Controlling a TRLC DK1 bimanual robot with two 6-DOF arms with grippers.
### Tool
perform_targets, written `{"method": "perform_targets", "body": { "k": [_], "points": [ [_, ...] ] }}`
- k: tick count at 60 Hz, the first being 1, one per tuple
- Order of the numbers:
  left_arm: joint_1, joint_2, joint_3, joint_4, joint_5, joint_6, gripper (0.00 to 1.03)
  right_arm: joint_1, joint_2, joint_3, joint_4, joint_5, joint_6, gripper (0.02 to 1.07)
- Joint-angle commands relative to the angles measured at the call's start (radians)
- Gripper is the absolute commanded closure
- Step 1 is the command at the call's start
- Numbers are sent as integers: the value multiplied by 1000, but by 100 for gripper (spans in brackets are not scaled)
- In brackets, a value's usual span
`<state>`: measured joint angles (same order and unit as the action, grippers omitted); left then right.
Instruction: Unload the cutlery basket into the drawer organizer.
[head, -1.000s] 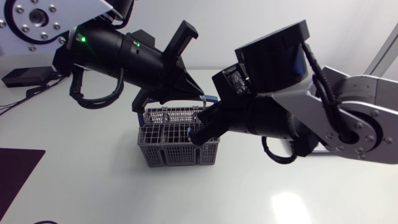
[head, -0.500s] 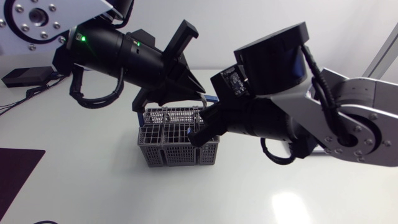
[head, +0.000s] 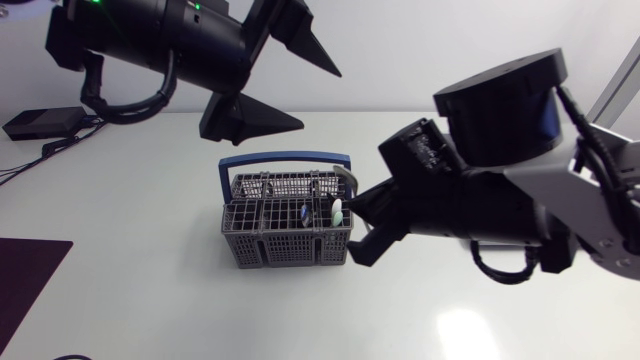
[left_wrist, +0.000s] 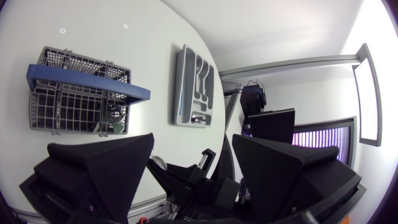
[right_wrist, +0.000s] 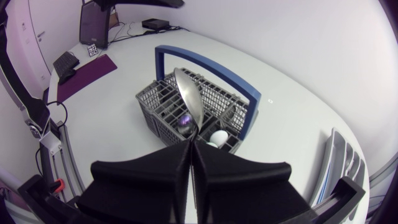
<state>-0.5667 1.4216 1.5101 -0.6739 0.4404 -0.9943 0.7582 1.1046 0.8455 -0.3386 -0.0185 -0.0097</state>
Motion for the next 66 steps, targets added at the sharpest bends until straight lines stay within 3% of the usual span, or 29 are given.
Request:
{"method": "perform_targets", "body": {
  "k": [1,20,30,43,66],
  "points": [
    [18,14,41,-26,-9,0,6,-72,-57,-28,-31,-43,-42,101],
    [27,5,94,-67,-54,13,6,-412,-147,-83,-157,-293,-254,101],
    [7,54,137,-158,-114,80,6,-600,-153,-114,-203,-397,-429,101],
    [-18,115,140,-250,-141,181,6,-806,-112,-106,-280,-485,-662,101],
    [-114,157,65,-266,-259,312,5,-1100,95,-19,-422,-551,-1093,101]
  ]
}}
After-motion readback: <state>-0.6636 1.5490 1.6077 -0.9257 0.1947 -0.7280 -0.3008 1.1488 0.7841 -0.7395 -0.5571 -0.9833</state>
